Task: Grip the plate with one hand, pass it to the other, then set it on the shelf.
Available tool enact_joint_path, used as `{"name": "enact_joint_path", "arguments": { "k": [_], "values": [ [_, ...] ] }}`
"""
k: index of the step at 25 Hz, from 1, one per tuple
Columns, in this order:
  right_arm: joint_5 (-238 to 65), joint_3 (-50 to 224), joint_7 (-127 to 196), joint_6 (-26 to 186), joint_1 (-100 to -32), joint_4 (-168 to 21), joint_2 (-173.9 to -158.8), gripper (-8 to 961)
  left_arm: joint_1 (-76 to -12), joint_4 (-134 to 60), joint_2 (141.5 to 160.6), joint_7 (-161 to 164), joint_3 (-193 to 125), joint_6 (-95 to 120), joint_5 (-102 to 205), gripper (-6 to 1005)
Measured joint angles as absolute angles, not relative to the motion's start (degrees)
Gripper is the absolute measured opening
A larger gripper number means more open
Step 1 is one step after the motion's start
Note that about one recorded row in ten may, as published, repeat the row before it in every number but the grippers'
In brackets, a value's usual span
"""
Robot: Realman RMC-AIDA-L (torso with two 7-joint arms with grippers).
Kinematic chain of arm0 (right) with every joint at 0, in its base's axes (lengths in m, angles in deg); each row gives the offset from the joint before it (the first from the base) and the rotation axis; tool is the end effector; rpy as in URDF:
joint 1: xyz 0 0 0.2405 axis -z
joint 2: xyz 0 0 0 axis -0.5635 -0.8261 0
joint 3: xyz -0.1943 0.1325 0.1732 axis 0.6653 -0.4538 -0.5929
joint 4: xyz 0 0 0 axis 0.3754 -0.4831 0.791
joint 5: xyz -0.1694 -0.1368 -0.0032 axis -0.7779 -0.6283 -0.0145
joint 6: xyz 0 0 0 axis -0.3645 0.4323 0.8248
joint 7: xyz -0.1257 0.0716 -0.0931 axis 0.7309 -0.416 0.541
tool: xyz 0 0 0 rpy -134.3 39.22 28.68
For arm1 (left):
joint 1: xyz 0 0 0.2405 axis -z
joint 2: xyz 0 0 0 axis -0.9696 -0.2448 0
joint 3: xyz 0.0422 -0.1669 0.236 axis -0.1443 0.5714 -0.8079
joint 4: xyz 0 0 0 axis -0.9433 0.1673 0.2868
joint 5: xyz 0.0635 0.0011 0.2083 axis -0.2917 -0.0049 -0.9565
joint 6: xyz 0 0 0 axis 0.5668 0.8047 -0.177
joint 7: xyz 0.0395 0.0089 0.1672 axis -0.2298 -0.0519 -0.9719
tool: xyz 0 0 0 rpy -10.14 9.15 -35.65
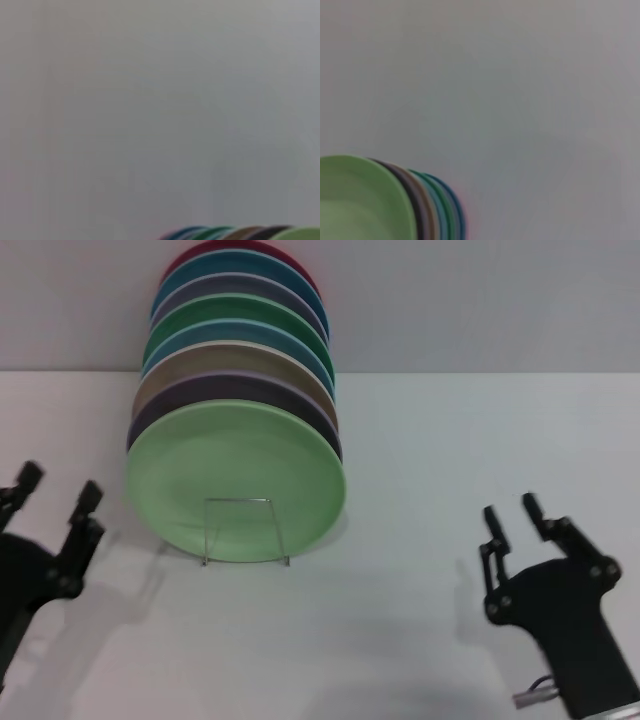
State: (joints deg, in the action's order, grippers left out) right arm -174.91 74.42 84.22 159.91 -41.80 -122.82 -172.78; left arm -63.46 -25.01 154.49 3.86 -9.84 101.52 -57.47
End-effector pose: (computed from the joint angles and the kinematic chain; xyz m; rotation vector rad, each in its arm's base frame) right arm 0.2573 0.2181 -0.1142 -1.6126 0.1505 0.6070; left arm -0.3340 0.2565 -0.0414 -1.6863 -0.2078 -0.9291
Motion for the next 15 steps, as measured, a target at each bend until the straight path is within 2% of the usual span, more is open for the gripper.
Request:
{"name": "enact_joint_path", "arguments": {
  "k": [9, 15],
  "values": [
    [-174.84, 67.20, 69.74, 164.47, -41.55, -115.35, -172.60, 297, -64.40, -25.27, 154.58, 13.05, -5.19, 101.74, -56.93, 704],
    [-174.80, 62.61, 42.33, 164.39, -45.61, -100.61, -172.59, 299, -63.72, -24.97, 154.67, 19.84, -2.12, 96.72, -56.92, 812]
  ]
}}
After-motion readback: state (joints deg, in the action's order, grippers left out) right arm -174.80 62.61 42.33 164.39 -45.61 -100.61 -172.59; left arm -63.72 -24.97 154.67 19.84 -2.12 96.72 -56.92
